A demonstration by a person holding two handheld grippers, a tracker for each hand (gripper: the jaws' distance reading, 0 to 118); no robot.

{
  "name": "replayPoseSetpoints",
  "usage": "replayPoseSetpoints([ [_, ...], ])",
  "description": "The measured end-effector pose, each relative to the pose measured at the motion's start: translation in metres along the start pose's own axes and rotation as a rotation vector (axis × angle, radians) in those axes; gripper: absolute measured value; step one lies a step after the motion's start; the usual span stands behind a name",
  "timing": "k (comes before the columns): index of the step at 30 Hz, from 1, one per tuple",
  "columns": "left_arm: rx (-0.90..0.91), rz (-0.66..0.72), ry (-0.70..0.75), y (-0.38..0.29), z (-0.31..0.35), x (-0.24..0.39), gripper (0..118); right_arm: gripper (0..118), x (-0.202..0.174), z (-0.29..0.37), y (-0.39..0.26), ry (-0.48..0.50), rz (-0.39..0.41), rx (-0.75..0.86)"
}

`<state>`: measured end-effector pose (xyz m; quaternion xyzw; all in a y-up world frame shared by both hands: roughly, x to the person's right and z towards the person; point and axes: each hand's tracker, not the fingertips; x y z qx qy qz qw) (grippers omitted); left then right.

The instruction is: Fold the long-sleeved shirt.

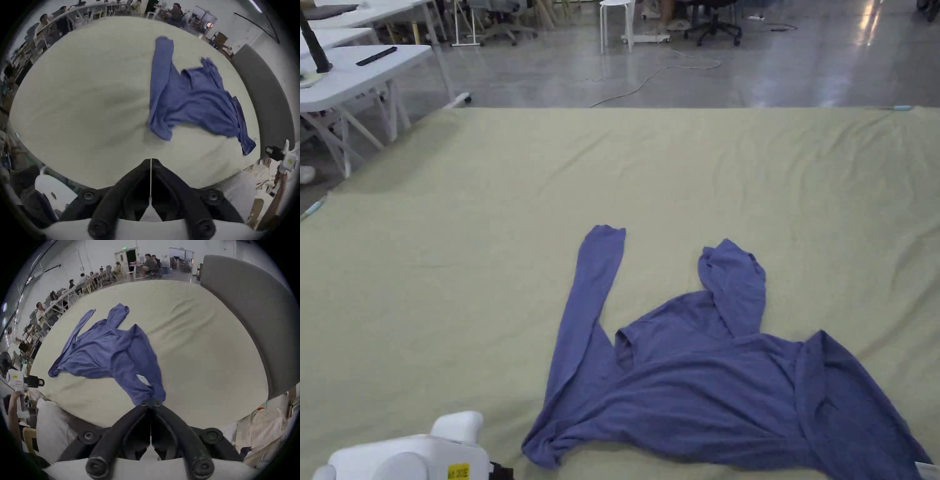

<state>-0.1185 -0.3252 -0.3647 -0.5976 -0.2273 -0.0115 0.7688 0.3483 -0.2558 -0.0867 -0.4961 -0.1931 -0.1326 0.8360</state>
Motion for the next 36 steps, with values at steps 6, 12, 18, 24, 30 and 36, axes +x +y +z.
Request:
replayPoseSetpoints([
  [6, 0.174, 0.181, -0.069, 0.04, -0.011, -0.008, 118, 0, -0.028, -0.009, 0.002, 0.052, 0.046, 0.001],
  [12, 0.064, 0.092, -0.069, 0.069, -0.062, 0.013, 112, 0, -0.04, -0.034, 0.021, 0.052, 0.055, -0.014],
  [18, 0.032, 0.021, -0.055, 0.071, -0.069, 0.017, 13, 0, -0.05, -0.07, 0.088, 0.048, 0.109, 0.011],
  [24, 0.098, 0.03, -0.085, 0.079, -0.034, 0.016, 12, 116, -0.057, -0.133, 0.186, 0.053, 0.033, 0.025],
  [30, 0.116, -0.03, -0.07, 0.082, -0.027, 0.034, 12, 64, -0.073, -0.219, 0.221, -0.021, -0.061, -0.209],
  [36, 0.118, 0.022, -0.102, 0.086, -0.023, 0.024, 12, 0, -0.074, -0.21, 0.207, 0.016, -0.079, -0.176],
])
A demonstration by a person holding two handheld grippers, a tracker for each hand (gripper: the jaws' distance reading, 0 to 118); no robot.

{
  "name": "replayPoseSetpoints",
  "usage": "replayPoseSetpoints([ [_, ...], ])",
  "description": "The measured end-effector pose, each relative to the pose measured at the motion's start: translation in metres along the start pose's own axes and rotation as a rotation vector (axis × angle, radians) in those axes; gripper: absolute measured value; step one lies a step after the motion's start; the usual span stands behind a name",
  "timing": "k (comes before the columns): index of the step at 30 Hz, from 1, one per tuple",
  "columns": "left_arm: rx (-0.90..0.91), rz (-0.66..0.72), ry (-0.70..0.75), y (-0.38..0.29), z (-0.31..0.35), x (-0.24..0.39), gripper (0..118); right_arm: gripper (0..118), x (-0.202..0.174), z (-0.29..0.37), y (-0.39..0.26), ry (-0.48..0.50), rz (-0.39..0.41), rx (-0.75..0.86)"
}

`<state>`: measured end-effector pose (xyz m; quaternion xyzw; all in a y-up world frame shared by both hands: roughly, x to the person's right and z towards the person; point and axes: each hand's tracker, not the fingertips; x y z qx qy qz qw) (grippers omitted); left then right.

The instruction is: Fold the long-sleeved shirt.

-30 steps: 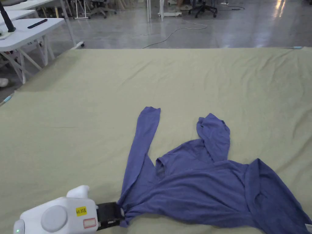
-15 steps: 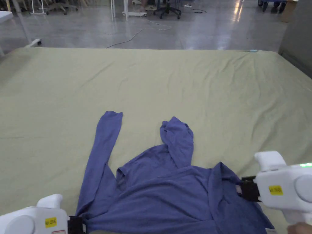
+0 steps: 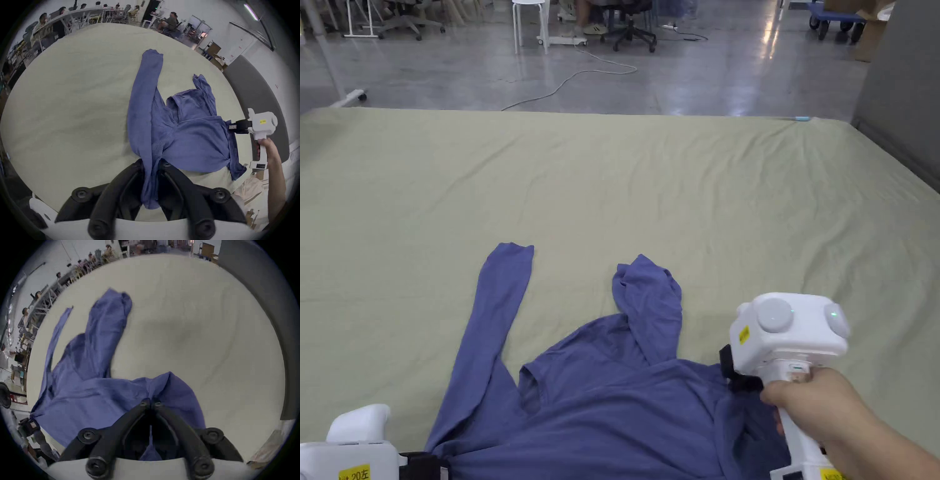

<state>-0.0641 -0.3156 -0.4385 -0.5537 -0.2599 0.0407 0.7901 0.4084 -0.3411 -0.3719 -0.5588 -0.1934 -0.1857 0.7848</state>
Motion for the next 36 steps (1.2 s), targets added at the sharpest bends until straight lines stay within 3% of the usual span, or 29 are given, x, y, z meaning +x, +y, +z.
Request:
replayPoseSetpoints([
  [7, 0.087, -0.038, -0.039, 0.023, 0.041, 0.02, 12, 0, 0.048, 0.183, -0.035, 0.15, 0.062, 0.338],
  [11, 0.185, -0.131, -0.03, 0.05, 0.076, 0.05, 12, 0, 0.058, 0.293, -0.063, 0.106, 0.147, 0.525],
  [16, 0.305, -0.176, -0.136, 0.097, 0.136, 0.09, 12, 0, 0.07, 0.39, -0.073, 0.075, 0.155, 0.686],
  [25, 0.499, -0.232, -0.187, 0.191, 0.229, 0.155, 11, 0, 0.063, 0.479, -0.019, -0.031, 0.191, 0.839],
  [36, 0.689, -0.174, -0.13, 0.339, 0.302, 0.213, 11, 0, 0.06, 0.526, 0.164, -0.023, 0.039, 0.871],
])
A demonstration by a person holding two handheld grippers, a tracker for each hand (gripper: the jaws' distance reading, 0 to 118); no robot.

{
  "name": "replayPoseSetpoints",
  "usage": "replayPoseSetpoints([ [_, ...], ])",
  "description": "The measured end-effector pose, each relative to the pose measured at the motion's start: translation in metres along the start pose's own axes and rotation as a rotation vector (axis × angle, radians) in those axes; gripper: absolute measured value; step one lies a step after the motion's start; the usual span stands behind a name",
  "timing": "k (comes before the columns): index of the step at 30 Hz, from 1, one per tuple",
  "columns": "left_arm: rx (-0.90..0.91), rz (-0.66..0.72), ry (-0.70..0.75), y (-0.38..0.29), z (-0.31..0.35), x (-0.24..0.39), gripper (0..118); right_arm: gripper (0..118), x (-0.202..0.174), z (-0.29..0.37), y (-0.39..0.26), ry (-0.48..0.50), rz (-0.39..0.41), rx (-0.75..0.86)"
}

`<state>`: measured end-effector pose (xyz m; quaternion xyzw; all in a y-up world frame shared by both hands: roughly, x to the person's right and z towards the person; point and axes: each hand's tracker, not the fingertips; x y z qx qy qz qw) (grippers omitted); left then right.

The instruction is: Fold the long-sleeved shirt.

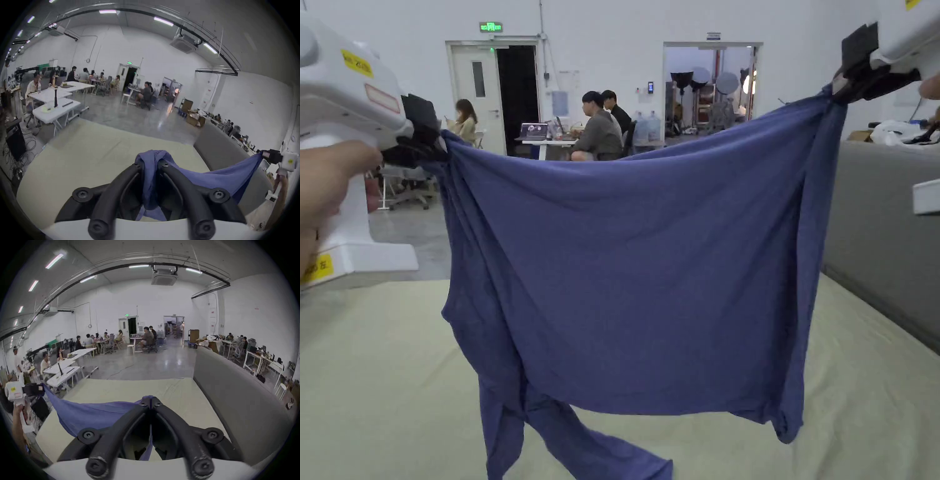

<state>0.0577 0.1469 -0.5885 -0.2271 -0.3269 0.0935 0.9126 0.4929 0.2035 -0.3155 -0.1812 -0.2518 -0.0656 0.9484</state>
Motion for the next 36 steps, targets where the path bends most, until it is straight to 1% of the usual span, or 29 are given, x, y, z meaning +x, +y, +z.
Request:
replayPoseSetpoints([
  [1, 0.006, 0.011, 0.011, 0.012, -0.007, 0.003, 11, 0, -0.003, -0.012, 0.01, -0.011, -0.014, 0.002],
  [2, 0.015, 0.018, 0.018, 0.021, -0.013, 0.006, 11, 0, -0.009, -0.018, 0.017, -0.017, -0.048, 0.003],
  [4, 0.029, 0.064, 0.033, 0.041, -0.028, 0.009, 11, 0, -0.02, -0.037, 0.032, -0.022, -0.053, 0.01],
  [5, 0.038, 0.073, 0.04, 0.049, -0.033, 0.009, 11, 0, -0.023, -0.047, 0.039, -0.033, -0.041, 0.012],
  [6, 0.047, 0.082, 0.067, 0.058, -0.038, 0.009, 11, 0, -0.026, -0.055, 0.046, -0.077, -0.047, 0.016],
  [7, 0.073, 0.092, 0.092, 0.066, -0.043, 0.009, 11, 0, -0.026, -0.063, 0.054, -0.093, -0.068, 0.029],
  [10, 0.093, 0.08, 0.086, 0.09, -0.047, 0.012, 11, 0, -0.026, -0.079, 0.076, -0.085, -0.083, 0.064],
  [12, 0.122, 0.063, 0.074, 0.103, -0.047, 0.018, 11, 0, -0.026, -0.087, 0.088, -0.107, -0.112, 0.088],
  [14, 0.149, 0.03, 0.082, 0.112, -0.046, 0.026, 11, 0, -0.027, -0.089, 0.094, -0.125, -0.113, 0.109],
  [16, 0.158, -0.005, 0.091, 0.122, -0.055, 0.029, 11, 0, -0.028, -0.095, 0.096, -0.151, -0.094, 0.141],
  [18, 0.158, -0.033, 0.104, 0.12, -0.062, 0.032, 11, 0, -0.03, -0.107, 0.091, -0.164, -0.066, 0.128],
  [20, 0.13, -0.073, 0.128, 0.111, -0.076, 0.032, 11, 0, -0.028, -0.122, 0.08, -0.163, -0.067, 0.092],
  [23, 0.054, -0.099, 0.144, 0.08, -0.106, 0.02, 11, 0, -0.025, -0.149, 0.044, -0.141, -0.052, 0.026],
  [26, -0.063, -0.125, 0.179, 0.027, -0.148, -0.002, 11, 0, -0.02, -0.19, -0.014, -0.123, -0.021, -0.091],
  [29, -0.222, -0.14, 0.193, -0.044, -0.194, -0.029, 11, 0, -0.017, -0.231, -0.095, -0.086, -0.001, -0.207],
  [31, -0.328, -0.132, 0.195, -0.097, -0.223, -0.049, 11, 0, -0.019, -0.253, -0.161, -0.084, 0.042, -0.264],
  [33, -0.407, -0.135, 0.197, -0.146, -0.237, -0.063, 11, 0, -0.021, -0.261, -0.22, -0.08, 0.092, -0.316],
  [34, -0.442, -0.137, 0.196, -0.17, -0.24, -0.07, 10, 0, -0.021, -0.262, -0.247, -0.069, 0.096, -0.349],
  [36, -0.504, -0.145, 0.197, -0.201, -0.235, -0.08, 10, 0, -0.016, -0.255, -0.29, -0.038, 0.068, -0.384],
])
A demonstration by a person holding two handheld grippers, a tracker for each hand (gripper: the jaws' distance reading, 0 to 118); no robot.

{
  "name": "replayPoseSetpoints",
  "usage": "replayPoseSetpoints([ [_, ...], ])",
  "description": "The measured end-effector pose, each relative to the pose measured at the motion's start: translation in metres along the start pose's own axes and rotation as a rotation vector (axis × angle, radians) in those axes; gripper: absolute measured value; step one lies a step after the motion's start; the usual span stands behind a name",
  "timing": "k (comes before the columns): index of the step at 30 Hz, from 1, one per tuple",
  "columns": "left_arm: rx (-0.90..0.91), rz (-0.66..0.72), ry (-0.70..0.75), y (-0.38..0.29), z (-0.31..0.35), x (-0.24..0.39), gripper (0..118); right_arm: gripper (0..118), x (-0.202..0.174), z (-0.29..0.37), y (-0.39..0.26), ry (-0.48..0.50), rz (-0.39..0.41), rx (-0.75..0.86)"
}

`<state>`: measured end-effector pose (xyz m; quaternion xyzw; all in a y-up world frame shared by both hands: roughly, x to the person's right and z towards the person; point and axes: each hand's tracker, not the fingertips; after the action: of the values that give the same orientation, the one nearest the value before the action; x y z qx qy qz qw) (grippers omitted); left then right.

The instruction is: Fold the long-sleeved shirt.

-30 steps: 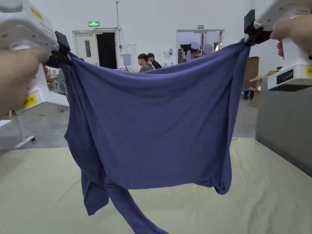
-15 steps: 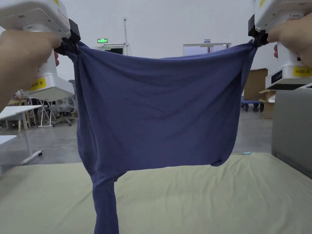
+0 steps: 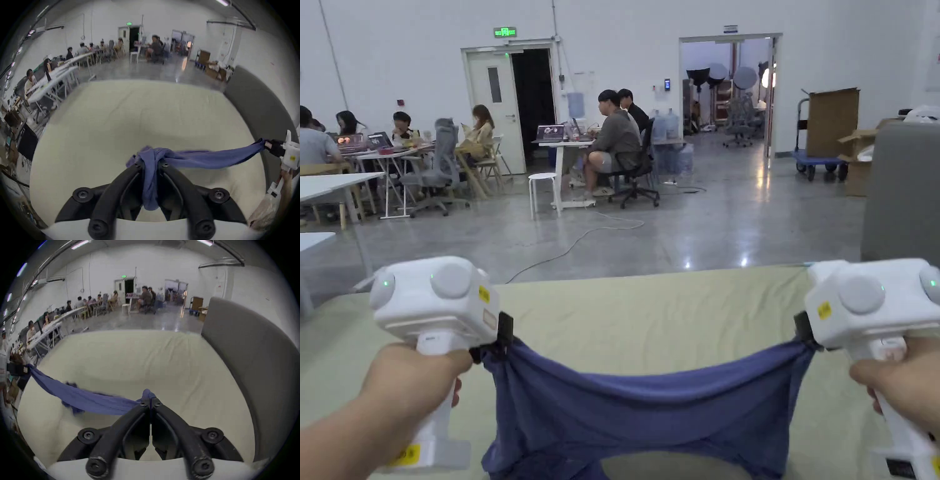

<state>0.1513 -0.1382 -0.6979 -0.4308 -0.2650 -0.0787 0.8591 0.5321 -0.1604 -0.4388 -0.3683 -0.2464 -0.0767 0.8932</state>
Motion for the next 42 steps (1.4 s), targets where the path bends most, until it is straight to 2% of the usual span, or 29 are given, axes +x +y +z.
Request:
replayPoseSetpoints([
  [2, -0.032, -0.029, 0.028, -0.023, -0.003, -0.004, 10, 0, 0.003, -0.001, -0.032, -0.069, 0.055, -0.008],
  [3, -0.04, -0.037, 0.025, -0.033, 0.003, -0.009, 10, 0, 0.005, 0.004, -0.048, -0.056, 0.065, -0.017],
  [5, -0.035, -0.069, 0.02, -0.054, 0.022, -0.012, 10, 0, 0.012, 0.028, -0.073, 0.027, 0.043, -0.005],
  [8, -0.027, -0.132, 0.0, -0.093, 0.066, -0.013, 10, 0, 0.017, 0.08, -0.111, 0.051, 0.047, 0.014],
  [14, -0.108, -0.216, -0.026, -0.201, 0.136, -0.012, 10, 0, 0.02, 0.174, -0.199, 0.097, 0.108, 0.003],
  [16, -0.15, -0.179, -0.057, -0.241, 0.154, -0.015, 10, 0, 0.019, 0.198, -0.231, 0.079, 0.149, -0.001],
  [18, -0.176, -0.155, -0.094, -0.272, 0.169, -0.019, 10, 0, 0.017, 0.217, -0.264, 0.055, 0.248, -0.021],
  [21, -0.22, -0.184, -0.103, -0.321, 0.186, -0.021, 10, 0, 0.018, 0.236, -0.307, 0.045, 0.33, -0.068],
  [25, -0.318, -0.169, -0.126, -0.38, 0.183, -0.028, 10, 0, 0.019, 0.233, -0.353, 0.107, 0.313, -0.203],
  [29, -0.393, -0.142, -0.104, -0.419, 0.159, -0.038, 9, 0, 0.011, 0.211, -0.385, 0.12, 0.384, -0.312],
  [38, -0.505, -0.078, -0.074, -0.464, 0.097, -0.048, 9, 0, 0.01, 0.151, -0.421, 0.12, 0.337, -0.518],
  [42, -0.507, -0.071, -0.069, -0.474, 0.084, -0.045, 9, 0, 0.009, 0.143, -0.425, 0.114, 0.329, -0.523],
])
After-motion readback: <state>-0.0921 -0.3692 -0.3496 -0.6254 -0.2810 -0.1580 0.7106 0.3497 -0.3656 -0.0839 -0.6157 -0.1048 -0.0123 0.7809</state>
